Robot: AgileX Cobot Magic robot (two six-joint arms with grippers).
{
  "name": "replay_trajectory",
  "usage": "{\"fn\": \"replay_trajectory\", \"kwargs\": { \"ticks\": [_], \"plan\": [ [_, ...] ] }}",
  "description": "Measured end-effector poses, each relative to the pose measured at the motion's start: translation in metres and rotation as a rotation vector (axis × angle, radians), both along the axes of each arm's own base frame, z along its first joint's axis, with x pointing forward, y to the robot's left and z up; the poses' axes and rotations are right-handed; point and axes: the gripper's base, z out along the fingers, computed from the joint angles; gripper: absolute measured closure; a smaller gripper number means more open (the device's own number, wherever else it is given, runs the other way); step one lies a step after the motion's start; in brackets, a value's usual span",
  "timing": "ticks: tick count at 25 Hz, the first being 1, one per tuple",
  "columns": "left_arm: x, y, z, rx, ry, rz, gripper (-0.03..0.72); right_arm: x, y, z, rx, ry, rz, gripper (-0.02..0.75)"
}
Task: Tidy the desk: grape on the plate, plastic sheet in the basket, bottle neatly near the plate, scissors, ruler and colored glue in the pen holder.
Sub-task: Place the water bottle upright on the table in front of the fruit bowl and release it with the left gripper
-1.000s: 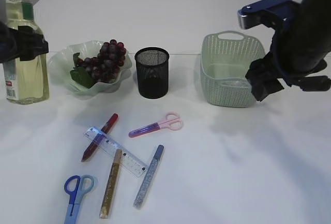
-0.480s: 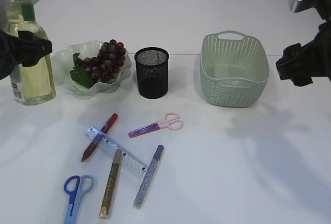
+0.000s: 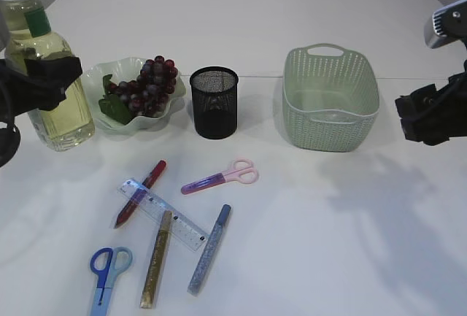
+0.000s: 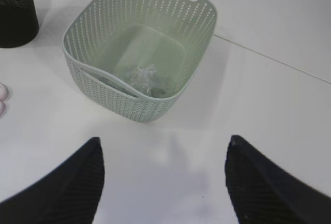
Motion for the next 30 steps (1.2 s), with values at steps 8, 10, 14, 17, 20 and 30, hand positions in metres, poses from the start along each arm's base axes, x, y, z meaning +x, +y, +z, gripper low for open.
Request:
{"fn": "replay_trajectory", "kwargs": {
  "ticks": [8, 10, 14, 17, 20, 30],
  "plan": [
    [0.002, -0.001, -0.012, 0.031, -0.019, -0.017, 0.241, -0.002, 0.000, -0.007, -0.008, -0.036, 0.020, 0.173],
    [0.005, -0.002, -0.016, 0.030, -0.039, -0.024, 0.241, -0.002, 0.000, -0.008, -0.011, -0.035, 0.023, 0.173],
    [0.012, -0.005, -0.031, 0.002, -0.092, -0.040, 0.241, -0.002, 0.000, -0.008, -0.017, -0.038, 0.029, 0.173],
    [0.017, -0.006, -0.052, 0.012, -0.056, -0.046, 0.241, -0.002, 0.000, -0.008, -0.020, -0.040, 0.033, 0.173],
    [0.018, -0.006, -0.071, 0.055, 0.000, -0.051, 0.241, -0.002, 0.000, -0.007, -0.033, -0.044, 0.040, 0.173],
    [0.026, -0.004, -0.085, 0.097, 0.016, -0.017, 0.241, -0.002, 0.000, -0.007, -0.049, -0.050, 0.051, 0.173]
  ]
}}
